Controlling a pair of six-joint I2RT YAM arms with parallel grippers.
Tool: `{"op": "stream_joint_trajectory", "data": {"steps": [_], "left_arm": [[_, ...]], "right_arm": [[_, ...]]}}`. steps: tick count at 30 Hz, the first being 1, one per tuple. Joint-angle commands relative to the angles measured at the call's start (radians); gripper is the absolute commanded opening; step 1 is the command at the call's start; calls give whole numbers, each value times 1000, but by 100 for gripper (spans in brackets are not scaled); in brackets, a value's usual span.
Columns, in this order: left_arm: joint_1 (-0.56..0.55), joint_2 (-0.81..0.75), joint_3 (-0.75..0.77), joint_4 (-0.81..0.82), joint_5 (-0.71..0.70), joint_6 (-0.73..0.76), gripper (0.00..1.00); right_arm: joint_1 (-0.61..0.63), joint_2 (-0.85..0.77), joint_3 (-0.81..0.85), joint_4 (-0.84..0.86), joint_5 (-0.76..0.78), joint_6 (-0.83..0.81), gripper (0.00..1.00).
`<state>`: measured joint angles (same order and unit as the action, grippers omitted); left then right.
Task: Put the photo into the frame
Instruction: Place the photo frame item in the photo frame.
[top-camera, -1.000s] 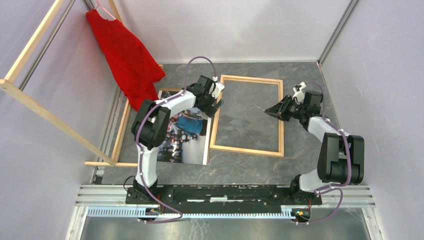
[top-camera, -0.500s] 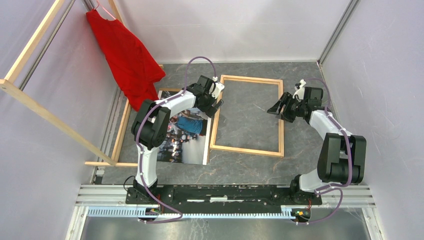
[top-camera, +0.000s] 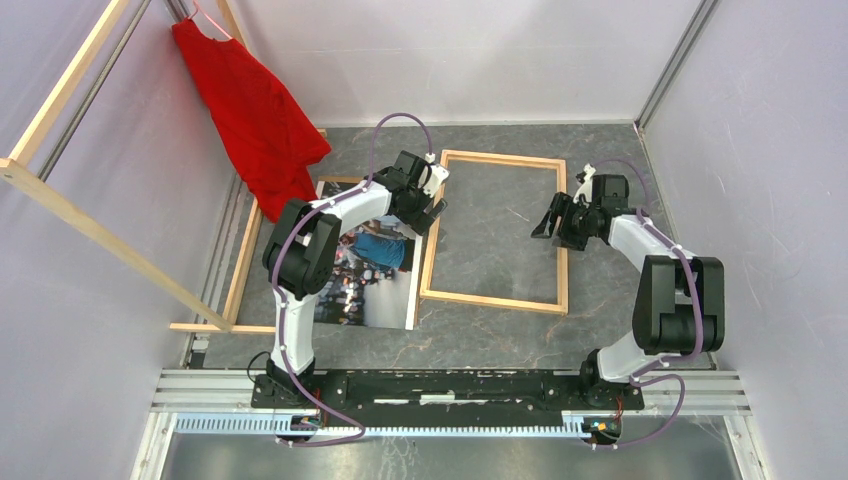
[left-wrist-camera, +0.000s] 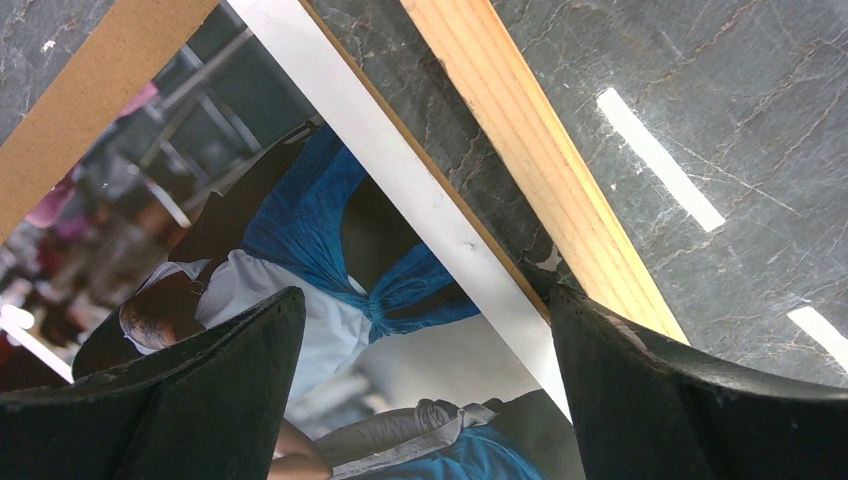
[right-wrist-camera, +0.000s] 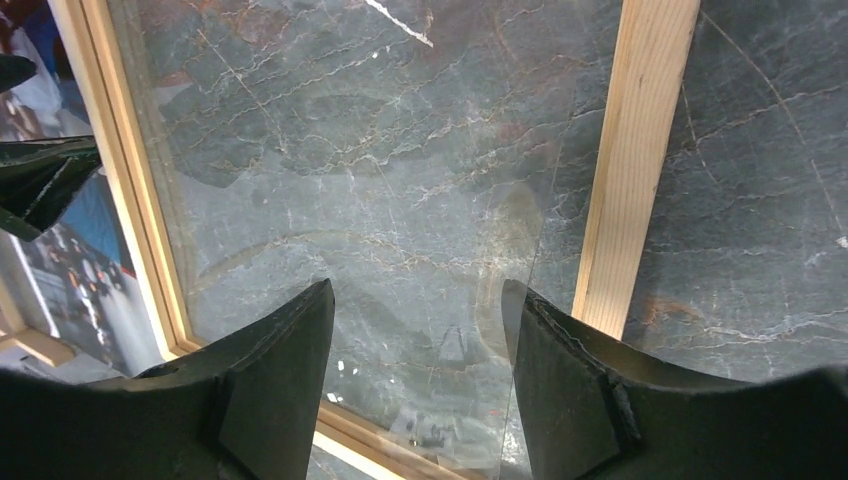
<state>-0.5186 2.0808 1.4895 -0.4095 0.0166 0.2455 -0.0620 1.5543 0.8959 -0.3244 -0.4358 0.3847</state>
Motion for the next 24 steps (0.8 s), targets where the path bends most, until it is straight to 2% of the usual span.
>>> {"op": "stream_joint_trajectory", "data": {"steps": [1,10,12,24], "left_arm": [[-4,-22,-8,29,-14,42,98],[-4,-23,-8,29,-14,44,97],[-5,-24,-8,28,-14,45,98],[-5,-25,-6,28,-14,45,97]], "right_arm": [[34,4,61,-34,75,-39,68],[89,-1,127,-142,263,-100,71],[90,-7,135,-155,290,-108,77],[93,8,105,-123,196,-102,77]]}}
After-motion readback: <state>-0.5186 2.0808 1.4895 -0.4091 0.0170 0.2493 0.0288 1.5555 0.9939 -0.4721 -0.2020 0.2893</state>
